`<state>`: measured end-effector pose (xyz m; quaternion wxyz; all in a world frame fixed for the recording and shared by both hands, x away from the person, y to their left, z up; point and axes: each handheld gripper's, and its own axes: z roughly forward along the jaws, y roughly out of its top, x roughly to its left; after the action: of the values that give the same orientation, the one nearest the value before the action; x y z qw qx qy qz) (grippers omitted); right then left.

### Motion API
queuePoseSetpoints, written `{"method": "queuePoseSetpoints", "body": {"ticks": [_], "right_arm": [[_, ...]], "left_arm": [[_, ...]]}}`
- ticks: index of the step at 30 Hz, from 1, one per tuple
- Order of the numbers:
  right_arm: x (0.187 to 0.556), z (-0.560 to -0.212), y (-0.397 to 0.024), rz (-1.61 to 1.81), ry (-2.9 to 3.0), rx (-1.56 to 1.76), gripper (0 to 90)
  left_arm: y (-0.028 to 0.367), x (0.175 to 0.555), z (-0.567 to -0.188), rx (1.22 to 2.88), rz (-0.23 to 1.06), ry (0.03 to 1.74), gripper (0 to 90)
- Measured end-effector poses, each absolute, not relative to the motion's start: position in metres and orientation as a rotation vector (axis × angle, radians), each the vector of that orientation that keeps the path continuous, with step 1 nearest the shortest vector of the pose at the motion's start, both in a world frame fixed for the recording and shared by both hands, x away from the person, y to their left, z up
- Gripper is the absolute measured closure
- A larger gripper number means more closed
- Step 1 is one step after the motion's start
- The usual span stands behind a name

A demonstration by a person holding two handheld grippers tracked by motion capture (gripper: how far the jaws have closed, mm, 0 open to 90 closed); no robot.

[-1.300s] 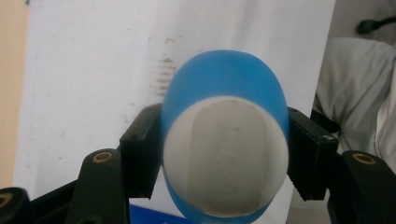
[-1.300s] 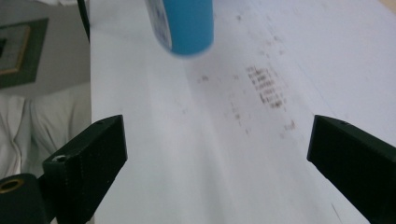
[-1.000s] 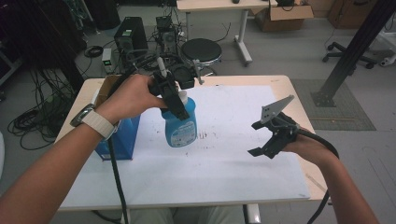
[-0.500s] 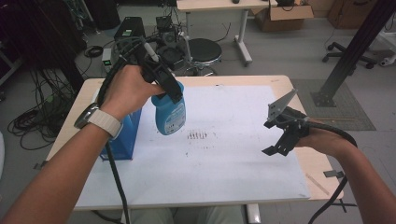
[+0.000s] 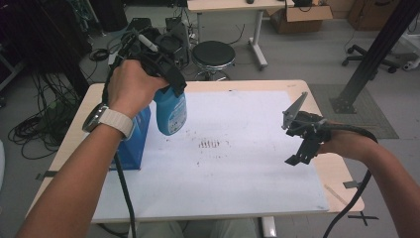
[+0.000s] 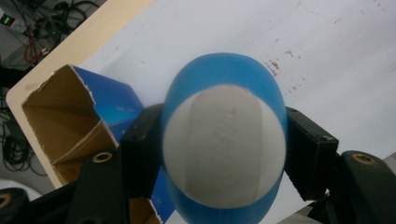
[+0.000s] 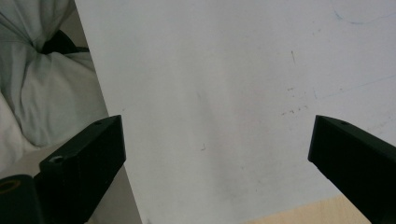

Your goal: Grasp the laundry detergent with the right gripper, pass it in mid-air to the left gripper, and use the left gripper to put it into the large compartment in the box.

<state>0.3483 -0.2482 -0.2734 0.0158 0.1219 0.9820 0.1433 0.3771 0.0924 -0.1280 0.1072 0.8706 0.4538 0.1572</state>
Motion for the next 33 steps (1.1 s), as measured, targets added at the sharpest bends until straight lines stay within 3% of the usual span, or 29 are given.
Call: {"method": "queuePoseSetpoints", "body": {"ticks": [13,20,33], "right_arm": [[0.346,-0.264,-0.246,0.394,3.041,0.343,4.6],[0.346,-0.263,-0.246,0.403,3.034,0.334,4.7],[0.350,-0.260,-0.246,0.418,3.028,0.326,4.6]], "left_arm": [[0.103,0.381,-0.116,2.492,0.447,1.501,38.3],[0.123,0.385,-0.102,2.395,0.418,1.629,38.3],[0.170,0.382,-0.078,2.218,0.488,1.834,38.3]]}}
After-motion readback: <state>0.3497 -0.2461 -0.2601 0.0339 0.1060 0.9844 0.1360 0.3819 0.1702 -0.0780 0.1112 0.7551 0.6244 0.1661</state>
